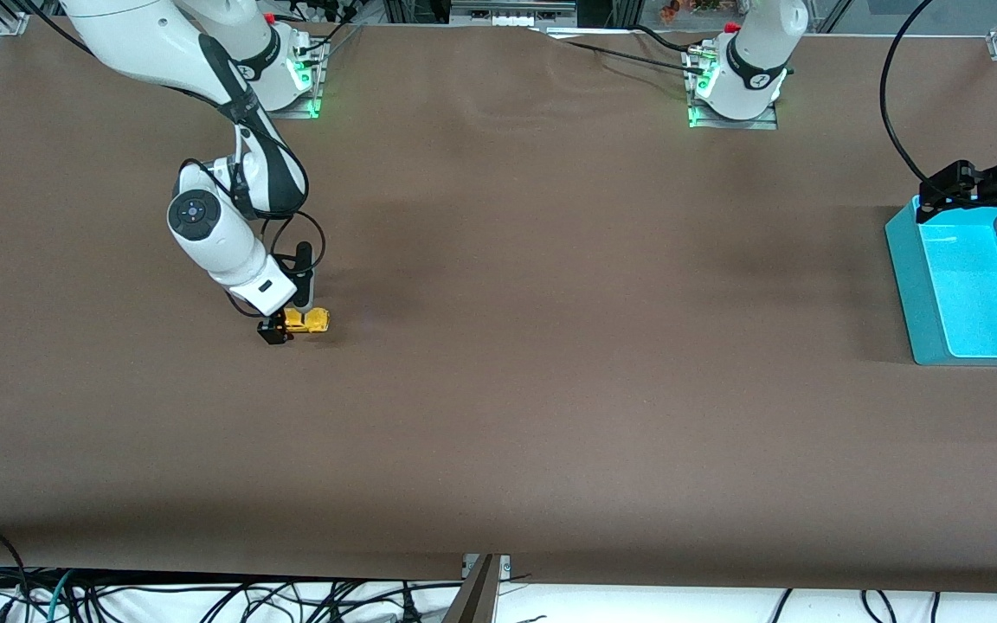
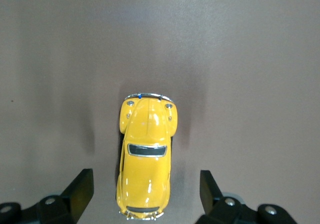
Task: Wind and store yellow beetle car
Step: 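Lower the right gripper and close it on the yellow car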
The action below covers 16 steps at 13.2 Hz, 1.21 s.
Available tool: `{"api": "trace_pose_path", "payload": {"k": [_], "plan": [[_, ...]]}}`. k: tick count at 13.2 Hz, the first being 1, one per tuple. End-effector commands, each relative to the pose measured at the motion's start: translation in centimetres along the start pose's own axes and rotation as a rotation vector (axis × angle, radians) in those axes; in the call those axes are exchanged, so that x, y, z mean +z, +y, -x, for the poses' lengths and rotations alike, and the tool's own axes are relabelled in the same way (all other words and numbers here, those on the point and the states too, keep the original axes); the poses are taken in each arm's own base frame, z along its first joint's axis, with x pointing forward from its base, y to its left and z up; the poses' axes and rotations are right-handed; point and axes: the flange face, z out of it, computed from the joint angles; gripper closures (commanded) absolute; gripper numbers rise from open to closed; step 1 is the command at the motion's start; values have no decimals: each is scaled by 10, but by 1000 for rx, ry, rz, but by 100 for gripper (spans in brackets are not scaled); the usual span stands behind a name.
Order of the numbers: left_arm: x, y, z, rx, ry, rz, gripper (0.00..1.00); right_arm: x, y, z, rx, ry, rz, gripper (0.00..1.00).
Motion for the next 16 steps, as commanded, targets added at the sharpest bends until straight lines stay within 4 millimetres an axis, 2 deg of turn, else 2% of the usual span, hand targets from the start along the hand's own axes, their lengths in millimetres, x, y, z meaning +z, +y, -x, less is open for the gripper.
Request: {"api": "trace_pose_path", "payload": {"k": [1, 2, 3, 4, 5, 6, 10, 12, 14, 15, 16], "plan": [[-2, -3, -1, -8, 5, 19, 0, 0, -5, 1, -18, 7, 10, 35], [-2, -3, -2, -3, 5, 21, 0, -1, -4, 1, -25, 7, 11, 42], [2, -2, -5, -5, -1, 23, 0, -2, -3, 0, -30, 8, 14, 54], [6, 5, -13, 8, -11, 20, 0, -3, -4, -1, -31, 8, 13, 71], [8, 8, -15, 15, -23, 17, 0, -2, -4, -1, -31, 8, 11, 76], [9, 5, -15, 8, -22, 23, 0, -1, -4, -1, -31, 8, 10, 81], [15, 0, -14, 1, -48, 28, 0, 1, -6, 3, -26, 6, -1, 81], [18, -1, -12, -3, -72, 35, 0, 11, -7, 25, -25, -1, -16, 79], [16, -6, -10, -9, -66, 41, 0, 15, -6, 78, -36, -9, -25, 79], [9, -9, -10, -19, -50, 38, 0, 16, -7, 105, -44, -14, -28, 79], [12, -10, -13, -19, -55, 43, 0, 15, -9, 130, -52, -17, -27, 79]]}}
